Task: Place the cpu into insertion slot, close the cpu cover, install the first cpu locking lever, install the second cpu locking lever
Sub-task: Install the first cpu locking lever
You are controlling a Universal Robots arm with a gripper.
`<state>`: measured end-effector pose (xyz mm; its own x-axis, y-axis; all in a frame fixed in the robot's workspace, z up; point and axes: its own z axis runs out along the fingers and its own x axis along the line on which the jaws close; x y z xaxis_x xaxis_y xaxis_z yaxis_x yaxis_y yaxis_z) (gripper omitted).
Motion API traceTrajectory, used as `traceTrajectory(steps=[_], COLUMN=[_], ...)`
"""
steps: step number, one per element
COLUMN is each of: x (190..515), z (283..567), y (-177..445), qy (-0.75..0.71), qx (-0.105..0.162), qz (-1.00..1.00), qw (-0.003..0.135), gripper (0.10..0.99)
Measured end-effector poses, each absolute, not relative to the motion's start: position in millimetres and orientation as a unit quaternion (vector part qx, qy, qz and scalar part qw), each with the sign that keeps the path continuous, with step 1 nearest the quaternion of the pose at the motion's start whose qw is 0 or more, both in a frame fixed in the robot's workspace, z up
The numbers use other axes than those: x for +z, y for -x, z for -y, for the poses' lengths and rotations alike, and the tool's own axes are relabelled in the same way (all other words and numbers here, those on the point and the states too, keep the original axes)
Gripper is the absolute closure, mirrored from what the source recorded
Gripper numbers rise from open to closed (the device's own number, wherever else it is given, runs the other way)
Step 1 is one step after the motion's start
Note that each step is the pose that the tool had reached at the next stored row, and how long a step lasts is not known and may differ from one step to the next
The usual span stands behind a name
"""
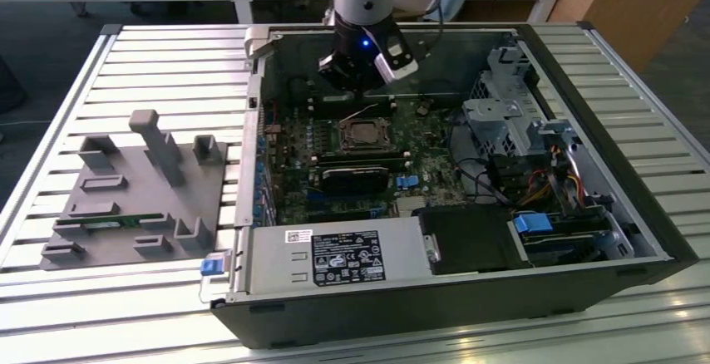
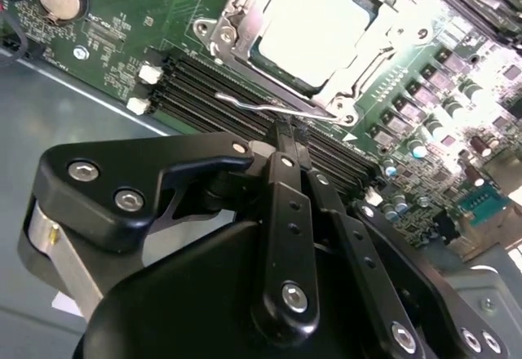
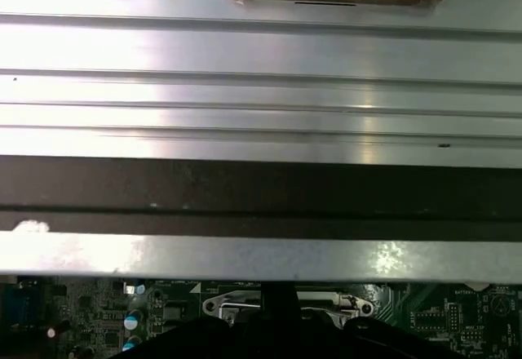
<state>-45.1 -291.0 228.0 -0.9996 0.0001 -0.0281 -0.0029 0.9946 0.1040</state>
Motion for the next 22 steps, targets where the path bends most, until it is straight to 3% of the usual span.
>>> traceTrajectory(steps=[22], x=[215.6], z=[289.9], y=[23.4], qy=[0.001], qx=[0.052], qz=[-0.999], qw=[0.013], gripper=[0.980])
